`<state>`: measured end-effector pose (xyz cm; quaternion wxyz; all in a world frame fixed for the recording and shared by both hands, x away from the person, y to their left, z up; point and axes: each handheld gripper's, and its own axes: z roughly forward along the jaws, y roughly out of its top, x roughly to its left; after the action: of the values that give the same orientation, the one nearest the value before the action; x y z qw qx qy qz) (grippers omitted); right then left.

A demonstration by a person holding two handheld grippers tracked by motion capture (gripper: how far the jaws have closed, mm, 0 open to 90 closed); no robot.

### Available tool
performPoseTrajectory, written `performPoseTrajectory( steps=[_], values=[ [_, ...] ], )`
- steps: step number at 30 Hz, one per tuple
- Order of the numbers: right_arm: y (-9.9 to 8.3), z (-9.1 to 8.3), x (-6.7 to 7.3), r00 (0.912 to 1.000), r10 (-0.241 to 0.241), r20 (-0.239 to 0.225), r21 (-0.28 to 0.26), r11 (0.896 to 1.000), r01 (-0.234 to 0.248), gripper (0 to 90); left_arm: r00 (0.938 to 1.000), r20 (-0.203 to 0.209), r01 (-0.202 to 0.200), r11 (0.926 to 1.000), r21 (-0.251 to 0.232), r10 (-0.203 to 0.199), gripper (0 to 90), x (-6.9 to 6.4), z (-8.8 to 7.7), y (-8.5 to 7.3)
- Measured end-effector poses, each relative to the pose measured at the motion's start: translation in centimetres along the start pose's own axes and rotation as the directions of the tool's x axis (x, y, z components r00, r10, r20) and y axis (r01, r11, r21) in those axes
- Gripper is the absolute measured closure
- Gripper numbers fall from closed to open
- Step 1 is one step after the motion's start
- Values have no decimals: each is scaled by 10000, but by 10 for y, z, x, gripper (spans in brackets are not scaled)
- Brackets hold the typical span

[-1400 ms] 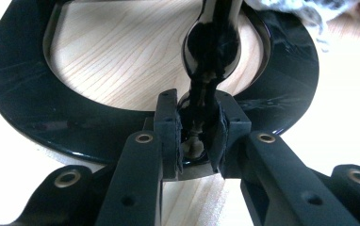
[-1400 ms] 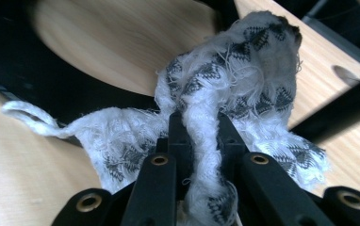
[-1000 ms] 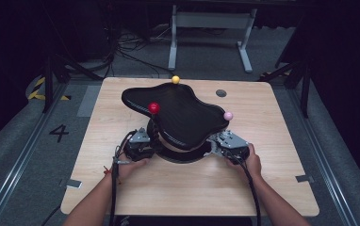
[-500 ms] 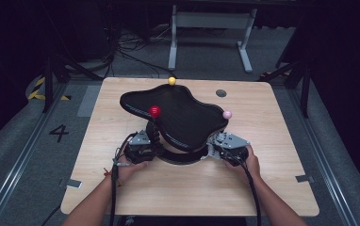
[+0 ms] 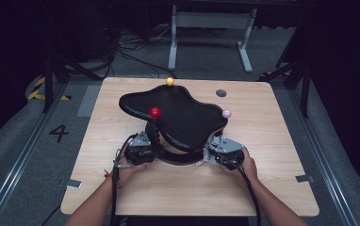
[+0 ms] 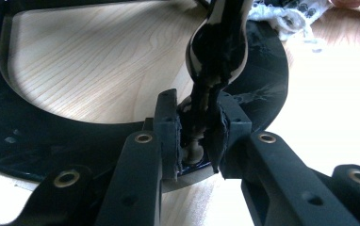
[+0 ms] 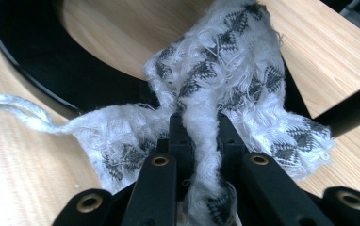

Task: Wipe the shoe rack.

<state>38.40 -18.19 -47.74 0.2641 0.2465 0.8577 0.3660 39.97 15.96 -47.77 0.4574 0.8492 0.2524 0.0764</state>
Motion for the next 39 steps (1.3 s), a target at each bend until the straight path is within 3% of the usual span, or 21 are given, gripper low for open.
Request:
performPoseTrajectory(
  steps=[11,15,20,26,39],
  values=[
    [11,1,15,9977,-230,-637,-173,9996,220,816,10000,38,-46,10000,-23,46,748,-1,0,0],
    [19,6,28,9954,-319,-903,-362,9989,287,817,9999,111,-100,9999,31,100,747,0,0,0],
    [27,14,37,9942,-703,-807,-470,9967,667,817,9998,112,-170,9998,37,170,748,0,0,0],
    [24,14,31,9960,-693,-563,-507,9965,665,817,9998,45,-209,9998,63,209,749,-1,0,0],
    [9,13,5,9999,-42,146,-484,9988,49,818,9997,71,-226,9997,45,226,748,-1,0,0]
  ],
)
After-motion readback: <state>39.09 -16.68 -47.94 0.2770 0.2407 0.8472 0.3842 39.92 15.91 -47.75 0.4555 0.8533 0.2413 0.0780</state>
